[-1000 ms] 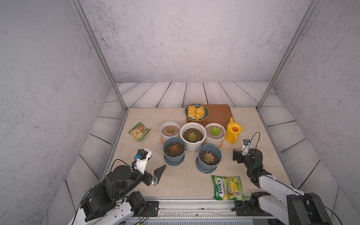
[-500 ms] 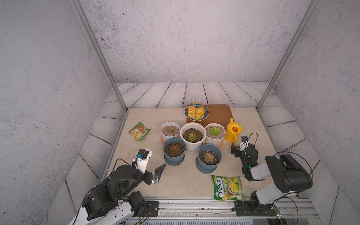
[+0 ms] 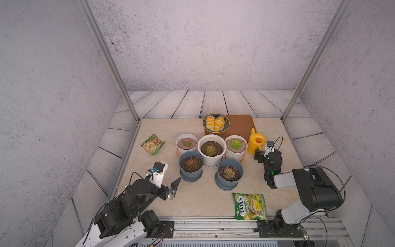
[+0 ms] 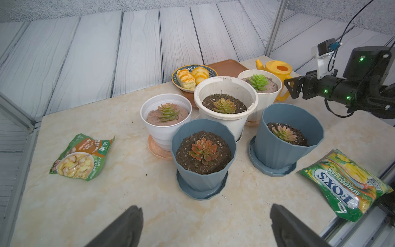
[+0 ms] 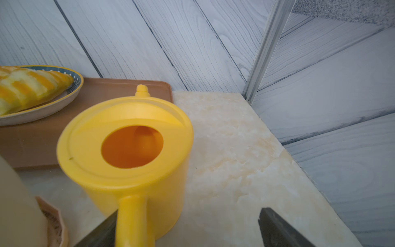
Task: Water the succulent around the soil edge
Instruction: Reset both arms
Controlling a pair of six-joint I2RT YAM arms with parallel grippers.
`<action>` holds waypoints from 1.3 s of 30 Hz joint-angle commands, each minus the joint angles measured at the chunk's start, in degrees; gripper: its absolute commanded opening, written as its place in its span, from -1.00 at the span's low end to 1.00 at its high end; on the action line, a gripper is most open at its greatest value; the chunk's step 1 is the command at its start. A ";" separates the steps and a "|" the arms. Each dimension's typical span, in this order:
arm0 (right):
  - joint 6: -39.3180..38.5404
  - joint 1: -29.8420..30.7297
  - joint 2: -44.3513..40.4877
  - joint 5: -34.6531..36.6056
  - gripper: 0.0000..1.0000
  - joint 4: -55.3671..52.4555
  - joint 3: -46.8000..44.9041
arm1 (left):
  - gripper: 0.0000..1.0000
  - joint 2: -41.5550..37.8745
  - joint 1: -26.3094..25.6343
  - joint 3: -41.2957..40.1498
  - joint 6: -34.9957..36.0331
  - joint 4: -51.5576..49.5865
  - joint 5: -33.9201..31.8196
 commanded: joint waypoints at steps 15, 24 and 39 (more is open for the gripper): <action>1.52 -0.28 -0.39 2.30 0.99 -3.80 0.52 | 0.97 -13.85 0.41 -29.86 17.45 47.25 -18.05; 1.51 -0.35 -0.34 2.24 0.99 -3.88 0.52 | 0.97 16.33 32.90 -34.12 13.26 68.30 -4.34; 1.52 -0.38 -0.29 2.30 0.99 -3.86 0.52 | 0.97 72.74 44.05 -28.93 14.12 116.26 1.78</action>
